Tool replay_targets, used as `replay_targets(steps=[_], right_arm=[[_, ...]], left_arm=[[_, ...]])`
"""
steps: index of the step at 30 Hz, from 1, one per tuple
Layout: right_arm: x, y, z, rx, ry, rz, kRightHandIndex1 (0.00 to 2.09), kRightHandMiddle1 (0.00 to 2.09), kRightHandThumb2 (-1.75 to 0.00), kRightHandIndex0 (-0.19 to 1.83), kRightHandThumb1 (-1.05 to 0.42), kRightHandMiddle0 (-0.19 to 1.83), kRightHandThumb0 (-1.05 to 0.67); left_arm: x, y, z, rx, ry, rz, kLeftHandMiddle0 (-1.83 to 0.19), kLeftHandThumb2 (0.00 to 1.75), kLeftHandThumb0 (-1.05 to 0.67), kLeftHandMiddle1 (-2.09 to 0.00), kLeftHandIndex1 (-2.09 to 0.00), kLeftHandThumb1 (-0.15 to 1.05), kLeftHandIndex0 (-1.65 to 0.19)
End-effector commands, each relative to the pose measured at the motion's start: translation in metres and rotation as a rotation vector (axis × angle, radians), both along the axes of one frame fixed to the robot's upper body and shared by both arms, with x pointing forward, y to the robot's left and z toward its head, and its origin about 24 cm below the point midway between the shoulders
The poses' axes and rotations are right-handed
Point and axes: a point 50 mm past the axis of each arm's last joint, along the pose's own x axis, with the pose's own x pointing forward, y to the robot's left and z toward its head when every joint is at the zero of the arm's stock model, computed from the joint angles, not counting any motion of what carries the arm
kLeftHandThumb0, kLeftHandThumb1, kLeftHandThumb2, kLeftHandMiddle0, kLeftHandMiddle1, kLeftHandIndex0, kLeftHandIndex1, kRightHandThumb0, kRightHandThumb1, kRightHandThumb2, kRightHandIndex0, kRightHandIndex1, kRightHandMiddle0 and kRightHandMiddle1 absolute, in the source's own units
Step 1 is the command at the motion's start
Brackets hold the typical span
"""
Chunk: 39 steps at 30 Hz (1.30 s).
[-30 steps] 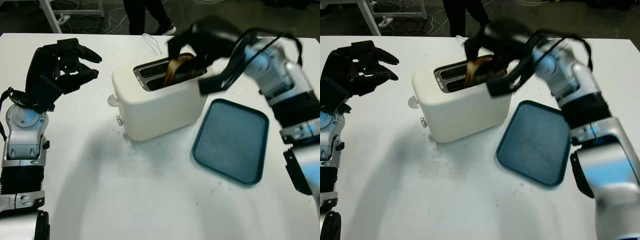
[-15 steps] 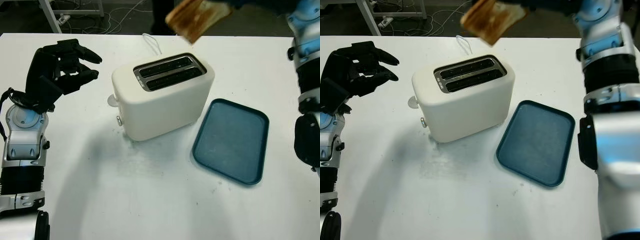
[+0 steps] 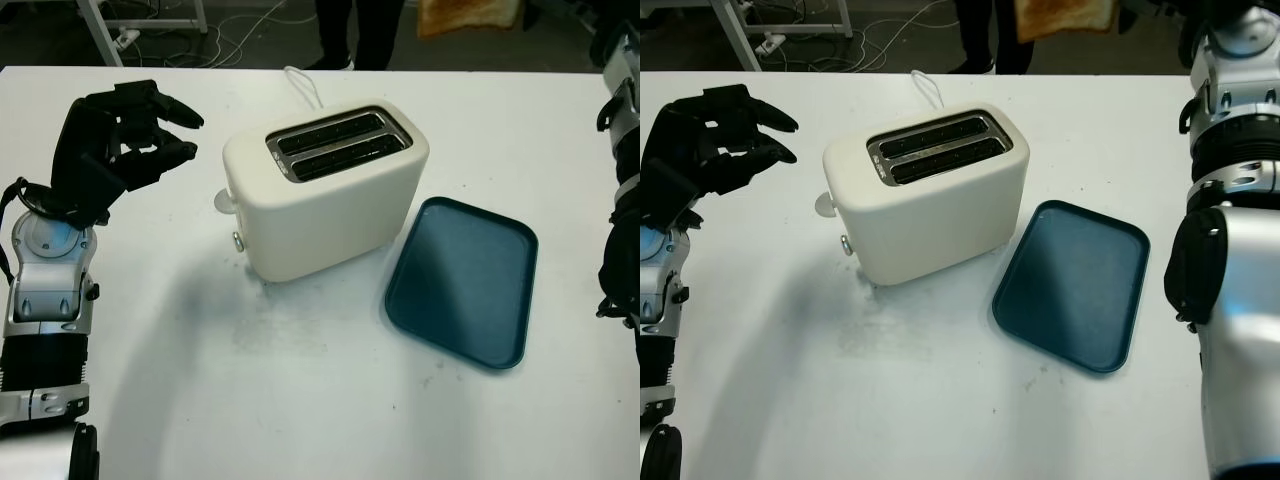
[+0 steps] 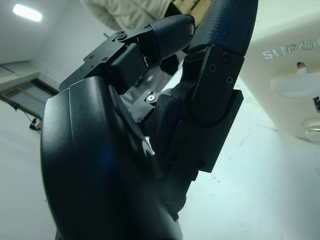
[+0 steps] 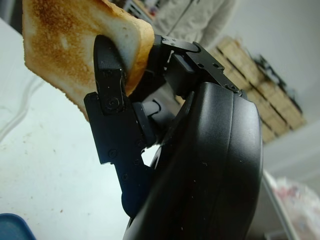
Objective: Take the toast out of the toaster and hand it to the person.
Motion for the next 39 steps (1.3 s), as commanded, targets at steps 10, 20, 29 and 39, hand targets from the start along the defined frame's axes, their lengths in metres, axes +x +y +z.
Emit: replay_targets(steps=[10, 20, 29, 39], right_arm=[[0.007, 0.005, -0.056, 0.121, 0.156, -0.114, 1.75, 1.75, -0.42, 0.77, -0.92, 0.52, -0.27], [0.01, 0.018, -0.083, 0.114, 0.241, -0.151, 1.75, 1.75, -0.44, 0.64, -0.92, 0.25, -0.19], [0.009, 0.024, -0.098, 0.023, 0.26, -0.158, 1.75, 1.74, -0.4, 0.59, -0.92, 0.31, -0.2], [0.009, 0.025, -0.105, 0.022, 0.294, -0.156, 1.75, 1.75, -0.41, 0.57, -0.92, 0.21, -0.2]], left_arm=[[-0.002, 0.002, 0.001, 0.007, -0.01, 0.01, -1.0, 0.07, -1.05, -0.86, -0.87, 0.92, -0.8], [-0.001, 0.002, 0.003, 0.013, -0.02, -0.001, -1.0, 0.07, -1.05, -0.85, -0.86, 0.92, -0.8], [-0.001, 0.001, 0.003, 0.005, -0.017, 0.001, -1.01, 0.06, -1.05, -0.84, -0.85, 0.92, -0.82], [-0.002, 0.002, 0.003, 0.005, -0.012, 0.007, -1.01, 0.06, -1.05, -0.84, -0.85, 0.92, -0.82]])
